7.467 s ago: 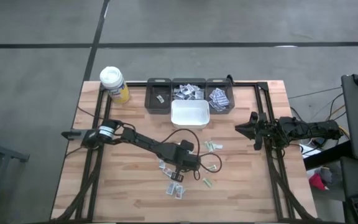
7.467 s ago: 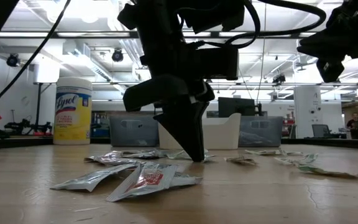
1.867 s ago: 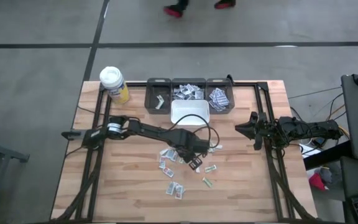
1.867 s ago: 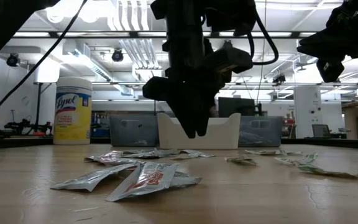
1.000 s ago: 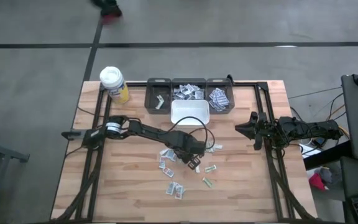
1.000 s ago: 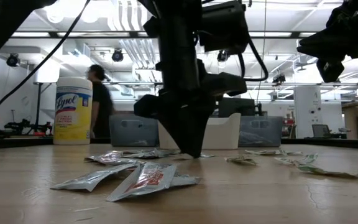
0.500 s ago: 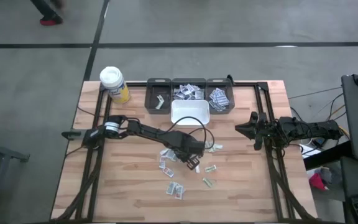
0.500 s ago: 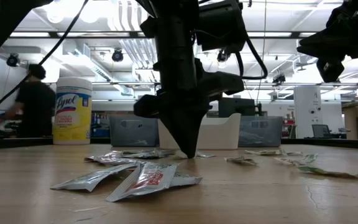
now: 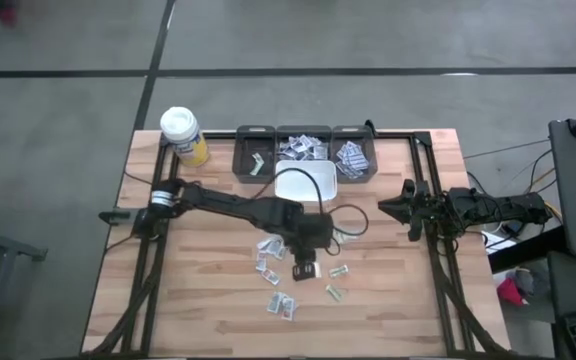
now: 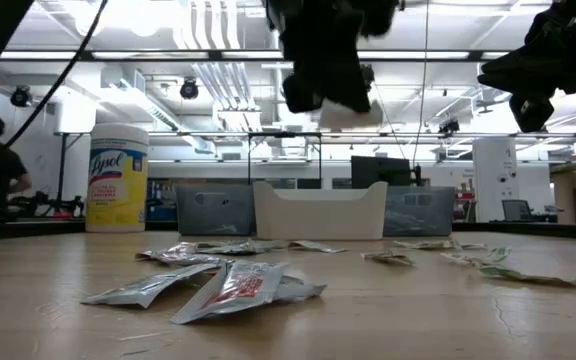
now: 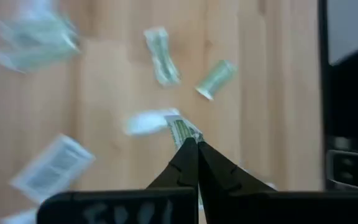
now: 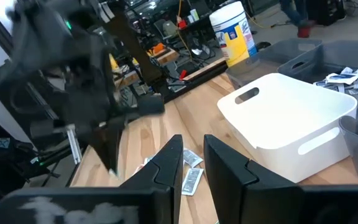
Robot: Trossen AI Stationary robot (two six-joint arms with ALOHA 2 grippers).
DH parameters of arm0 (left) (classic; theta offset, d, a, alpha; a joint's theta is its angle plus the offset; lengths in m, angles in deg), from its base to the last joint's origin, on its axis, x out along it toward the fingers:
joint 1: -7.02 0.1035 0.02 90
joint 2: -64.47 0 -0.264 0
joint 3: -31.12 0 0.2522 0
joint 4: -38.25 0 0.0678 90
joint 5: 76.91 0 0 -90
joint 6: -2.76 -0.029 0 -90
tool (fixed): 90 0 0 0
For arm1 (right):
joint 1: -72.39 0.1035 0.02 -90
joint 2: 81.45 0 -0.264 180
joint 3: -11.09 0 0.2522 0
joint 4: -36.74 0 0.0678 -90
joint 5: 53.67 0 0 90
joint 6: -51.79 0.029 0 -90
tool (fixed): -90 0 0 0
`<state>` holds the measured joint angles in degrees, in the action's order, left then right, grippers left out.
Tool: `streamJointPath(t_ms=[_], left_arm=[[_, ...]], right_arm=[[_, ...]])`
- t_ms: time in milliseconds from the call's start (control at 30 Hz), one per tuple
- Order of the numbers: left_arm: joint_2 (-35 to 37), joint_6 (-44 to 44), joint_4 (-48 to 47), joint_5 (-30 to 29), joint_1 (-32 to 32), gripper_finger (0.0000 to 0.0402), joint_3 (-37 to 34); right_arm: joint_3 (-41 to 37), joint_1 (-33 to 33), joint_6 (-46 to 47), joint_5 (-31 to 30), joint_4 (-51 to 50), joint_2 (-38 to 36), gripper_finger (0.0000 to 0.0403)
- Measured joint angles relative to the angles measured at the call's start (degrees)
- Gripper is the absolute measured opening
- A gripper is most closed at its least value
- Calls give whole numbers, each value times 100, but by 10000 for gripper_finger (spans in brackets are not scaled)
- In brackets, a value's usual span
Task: Pick & Place First Aid Supplies
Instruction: Put the green bandage pack into the left black bin
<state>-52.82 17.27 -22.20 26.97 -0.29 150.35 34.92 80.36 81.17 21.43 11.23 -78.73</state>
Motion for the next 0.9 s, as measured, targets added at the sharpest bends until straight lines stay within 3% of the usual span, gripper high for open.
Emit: streamJointPath(t_ms=[133,367,467,533,733,900], left_arm=[[582,-185,22,-1427,32,0,8],[1241,-600,-342,-5066,67,0,15],[1383,-705,-642,-5963,238,0,31],[1396,-688,-781,-6184,455,0,35],[1291,-304,-1222,-6106,1390,0,24],[1151,146,-1308,-5420,2302,0,24]], right_arm=[[0,0,0,1,0,0,63],[0,1,2,-1,0,0,63],[0,2,2,1,0,0,63],[0,2,2,-2,0,2,63],[0,1,2,-5,0,2,63],[0,0,2,-6,0,2,63]])
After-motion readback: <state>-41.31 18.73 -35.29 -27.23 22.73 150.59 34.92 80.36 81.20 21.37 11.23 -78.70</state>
